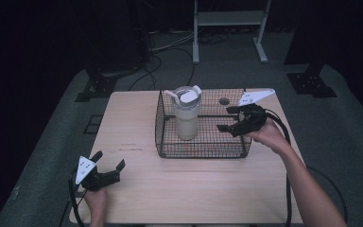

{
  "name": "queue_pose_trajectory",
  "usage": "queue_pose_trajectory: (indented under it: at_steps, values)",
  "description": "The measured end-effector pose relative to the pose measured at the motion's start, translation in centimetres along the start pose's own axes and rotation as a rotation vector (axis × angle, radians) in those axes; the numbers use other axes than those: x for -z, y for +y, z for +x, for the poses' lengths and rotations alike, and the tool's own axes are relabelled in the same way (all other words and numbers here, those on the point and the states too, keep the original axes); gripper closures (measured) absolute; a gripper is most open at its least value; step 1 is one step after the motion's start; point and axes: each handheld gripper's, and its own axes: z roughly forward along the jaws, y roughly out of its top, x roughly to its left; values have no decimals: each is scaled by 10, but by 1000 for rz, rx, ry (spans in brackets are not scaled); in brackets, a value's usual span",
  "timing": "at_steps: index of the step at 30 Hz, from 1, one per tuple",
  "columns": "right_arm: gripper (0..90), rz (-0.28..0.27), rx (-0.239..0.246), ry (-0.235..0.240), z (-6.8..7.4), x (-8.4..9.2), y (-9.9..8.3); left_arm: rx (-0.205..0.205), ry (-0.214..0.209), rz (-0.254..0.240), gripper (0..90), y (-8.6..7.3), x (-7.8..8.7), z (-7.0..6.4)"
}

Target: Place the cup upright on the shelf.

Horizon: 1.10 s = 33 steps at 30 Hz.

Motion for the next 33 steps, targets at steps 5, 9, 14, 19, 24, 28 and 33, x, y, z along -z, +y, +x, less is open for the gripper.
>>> queue_pose_trajectory:
  at_steps: [5, 9, 14, 19, 24, 28, 33]
  values:
    - [159, 1, 9, 4, 3, 6, -4, -3, 0, 3, 0, 0, 0, 0]
    - [159, -9, 17, 4, 7, 12, -7, -3, 0, 3, 0, 0, 0, 0]
    - [159, -13, 10, 8, 10, 19, -13, 1, -1, 2, 0, 0, 0, 0]
    - [159, -25, 11, 16, 14, 25, -20, 1, 0, 3, 0, 0, 0, 0]
    - [159, -29, 18, 12, 18, 32, -28, -3, 0, 7, 0, 0, 1, 0]
    - [159, -29, 18, 12, 21, 38, -36, -3, 0, 7, 0, 0, 0, 0]
    - [159, -34, 6, 13, 22, 44, -47, -4, 0, 6, 0, 0, 0, 0]
